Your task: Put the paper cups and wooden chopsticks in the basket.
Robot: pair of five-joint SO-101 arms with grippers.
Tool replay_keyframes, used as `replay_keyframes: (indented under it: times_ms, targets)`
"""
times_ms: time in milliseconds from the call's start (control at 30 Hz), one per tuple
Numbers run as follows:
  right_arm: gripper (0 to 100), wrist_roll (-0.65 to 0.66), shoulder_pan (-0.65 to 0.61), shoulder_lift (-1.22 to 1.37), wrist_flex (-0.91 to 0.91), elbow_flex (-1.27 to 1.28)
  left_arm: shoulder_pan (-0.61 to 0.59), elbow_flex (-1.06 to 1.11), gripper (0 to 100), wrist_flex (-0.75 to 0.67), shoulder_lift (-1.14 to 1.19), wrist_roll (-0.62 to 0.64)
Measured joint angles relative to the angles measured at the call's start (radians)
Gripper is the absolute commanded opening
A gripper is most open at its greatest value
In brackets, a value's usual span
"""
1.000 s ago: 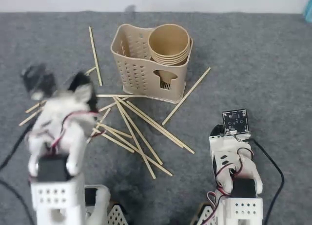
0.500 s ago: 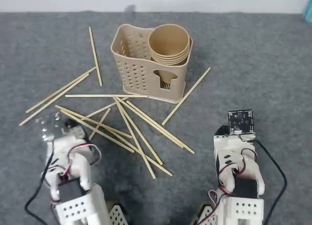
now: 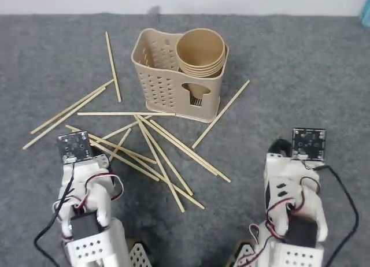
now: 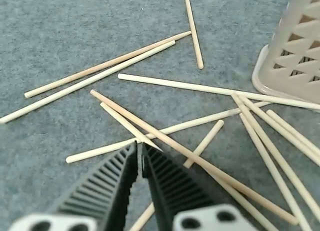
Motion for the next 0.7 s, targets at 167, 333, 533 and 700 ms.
replay_keyframes:
  times_ms: [167,333,533,700]
  targets:
    - [1.0,-0.094,-0.006,0.272,-0.006,-0.245,0.0,0.0,1,0.0,0.0,0.0]
    - [1.0,-0.186,-0.049,0.643,-0.006,-0.5,0.0,0.0,1,0.0,0.0,-0.002]
    - [2.5,-0.269,-0.117,1.077,-0.121,-0.71,0.0,0.0,1,0.0,0.0,-0.002]
    - [15.8,-0.338,-0.13,1.402,-0.242,-0.847,0.0,0.0,2,0.0,0.0,-0.002]
